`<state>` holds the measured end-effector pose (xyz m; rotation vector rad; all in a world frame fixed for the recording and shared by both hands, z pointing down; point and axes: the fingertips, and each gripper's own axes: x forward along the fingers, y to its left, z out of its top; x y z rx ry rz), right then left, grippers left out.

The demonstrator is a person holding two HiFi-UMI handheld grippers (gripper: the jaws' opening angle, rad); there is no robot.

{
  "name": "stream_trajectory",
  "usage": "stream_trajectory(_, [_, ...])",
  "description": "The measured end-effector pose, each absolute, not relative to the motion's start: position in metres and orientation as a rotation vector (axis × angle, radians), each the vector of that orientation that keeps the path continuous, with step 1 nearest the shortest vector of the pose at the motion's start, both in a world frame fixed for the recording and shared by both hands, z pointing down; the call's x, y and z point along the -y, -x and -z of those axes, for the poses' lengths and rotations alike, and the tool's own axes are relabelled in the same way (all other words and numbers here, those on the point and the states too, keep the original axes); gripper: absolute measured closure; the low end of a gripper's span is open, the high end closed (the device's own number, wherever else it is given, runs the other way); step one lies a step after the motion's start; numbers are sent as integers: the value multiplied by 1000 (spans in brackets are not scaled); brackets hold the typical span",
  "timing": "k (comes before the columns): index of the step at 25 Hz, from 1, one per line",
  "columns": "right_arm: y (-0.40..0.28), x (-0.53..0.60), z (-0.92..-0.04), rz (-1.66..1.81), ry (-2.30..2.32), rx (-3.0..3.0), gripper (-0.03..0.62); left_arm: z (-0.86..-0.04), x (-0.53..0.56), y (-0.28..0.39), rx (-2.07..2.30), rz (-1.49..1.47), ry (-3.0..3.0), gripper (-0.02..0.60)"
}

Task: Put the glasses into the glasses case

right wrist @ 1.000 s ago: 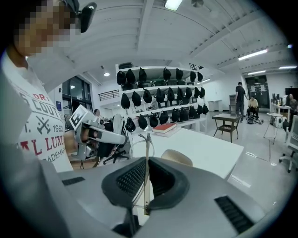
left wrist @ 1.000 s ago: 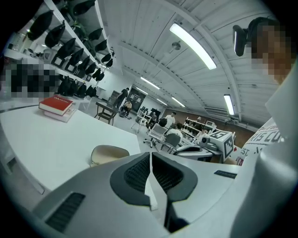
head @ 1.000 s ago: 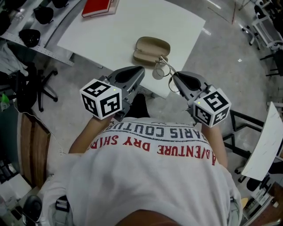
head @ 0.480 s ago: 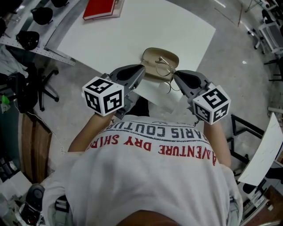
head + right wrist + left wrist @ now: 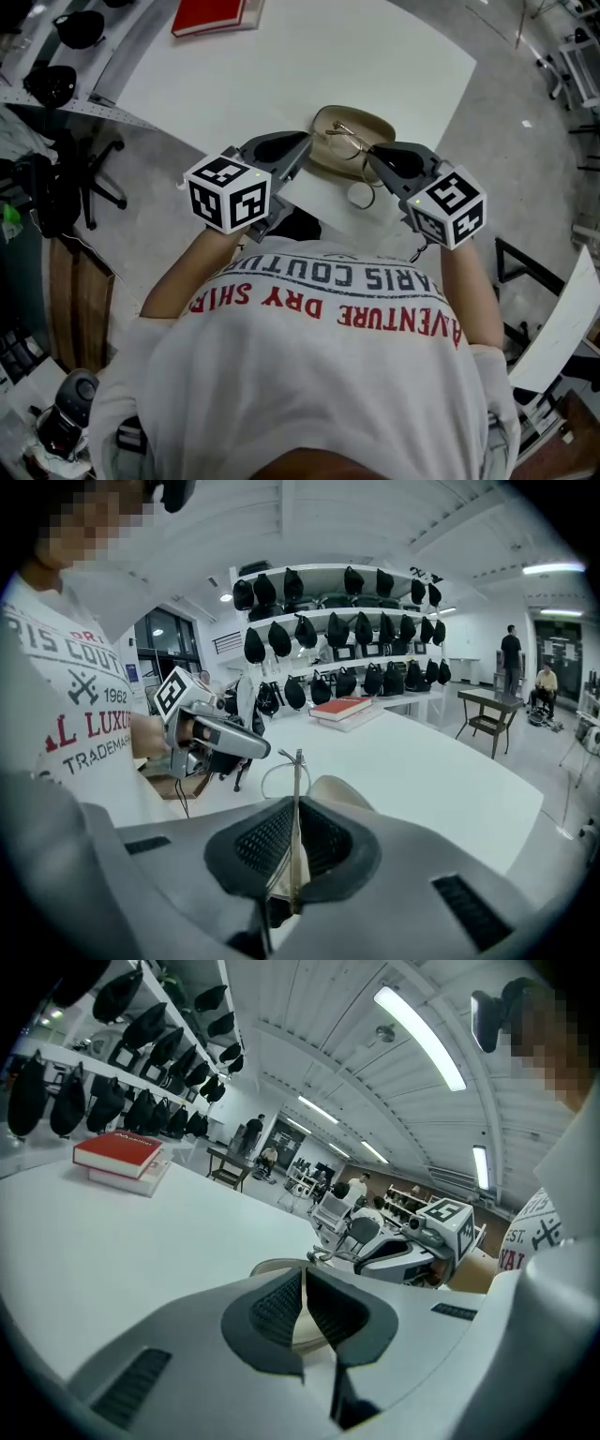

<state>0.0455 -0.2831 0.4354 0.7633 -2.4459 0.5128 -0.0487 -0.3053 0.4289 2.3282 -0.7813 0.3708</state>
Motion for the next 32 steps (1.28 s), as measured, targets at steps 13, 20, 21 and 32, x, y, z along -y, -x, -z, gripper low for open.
stream_trajectory(13, [-26,289,-493,-509,-550,2328,562,-469,318,71,788,-386,-2212,545])
stream_trajectory(20, [-21,298,-509,-498,-467,2272,562,-481,324,85,801,-375,-2170,545])
stream_trajectory(21, [-21,298,-512,-498,-449,2266,562,-483,325,85,802,-374,-2167,545])
stream_trajectory(32, [-14,293,-529,-493,-337,2206,562,-494,328,95,810,-355,-2137,545])
